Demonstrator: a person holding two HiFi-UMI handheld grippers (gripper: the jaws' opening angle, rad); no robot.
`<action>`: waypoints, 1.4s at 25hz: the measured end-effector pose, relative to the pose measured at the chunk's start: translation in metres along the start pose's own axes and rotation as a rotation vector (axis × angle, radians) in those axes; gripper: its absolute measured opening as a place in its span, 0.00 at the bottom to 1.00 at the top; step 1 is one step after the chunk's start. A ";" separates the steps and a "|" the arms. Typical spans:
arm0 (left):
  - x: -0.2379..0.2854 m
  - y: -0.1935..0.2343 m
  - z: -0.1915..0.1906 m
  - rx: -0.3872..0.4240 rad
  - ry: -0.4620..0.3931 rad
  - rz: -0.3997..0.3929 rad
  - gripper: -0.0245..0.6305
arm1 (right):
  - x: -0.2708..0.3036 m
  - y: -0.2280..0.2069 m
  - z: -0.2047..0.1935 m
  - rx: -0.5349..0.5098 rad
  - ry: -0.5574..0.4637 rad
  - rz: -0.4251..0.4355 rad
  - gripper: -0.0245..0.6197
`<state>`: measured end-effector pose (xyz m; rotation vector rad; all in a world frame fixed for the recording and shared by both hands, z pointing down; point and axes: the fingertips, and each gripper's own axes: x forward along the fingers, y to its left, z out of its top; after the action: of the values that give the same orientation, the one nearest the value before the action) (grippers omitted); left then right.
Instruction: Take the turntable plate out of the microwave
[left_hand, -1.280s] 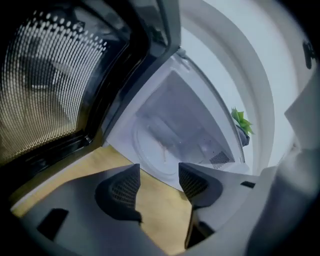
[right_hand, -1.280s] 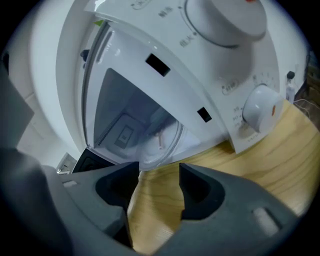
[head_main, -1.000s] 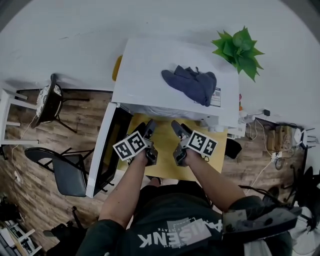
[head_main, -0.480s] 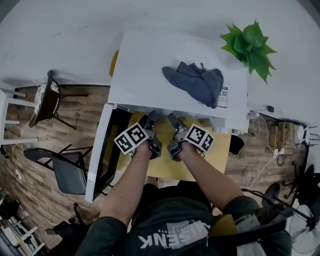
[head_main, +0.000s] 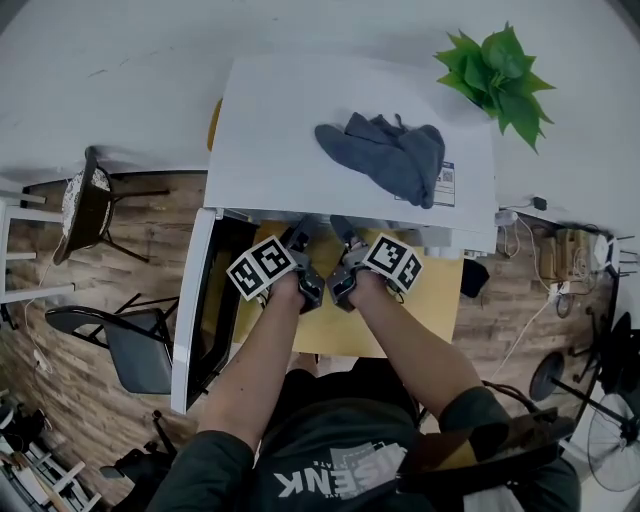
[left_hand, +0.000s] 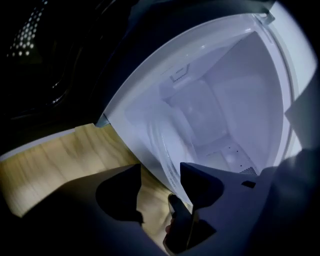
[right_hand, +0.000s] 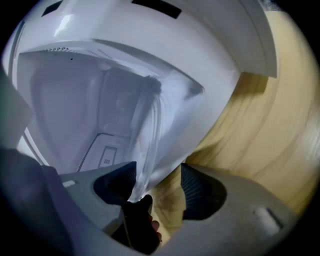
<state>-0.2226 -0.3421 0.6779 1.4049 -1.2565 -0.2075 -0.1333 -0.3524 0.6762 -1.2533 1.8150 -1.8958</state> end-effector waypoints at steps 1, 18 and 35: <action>0.000 -0.001 -0.001 0.018 0.005 0.001 0.41 | 0.000 -0.002 0.000 0.001 0.002 -0.007 0.45; -0.029 -0.004 -0.030 0.013 0.042 -0.081 0.21 | -0.012 -0.007 -0.005 -0.022 -0.015 0.031 0.45; -0.068 0.007 -0.075 -0.004 0.095 -0.093 0.19 | -0.044 0.000 -0.022 -0.115 -0.023 0.149 0.20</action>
<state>-0.1987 -0.2440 0.6704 1.4543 -1.1138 -0.2048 -0.1225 -0.3071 0.6609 -1.1349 1.9702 -1.7141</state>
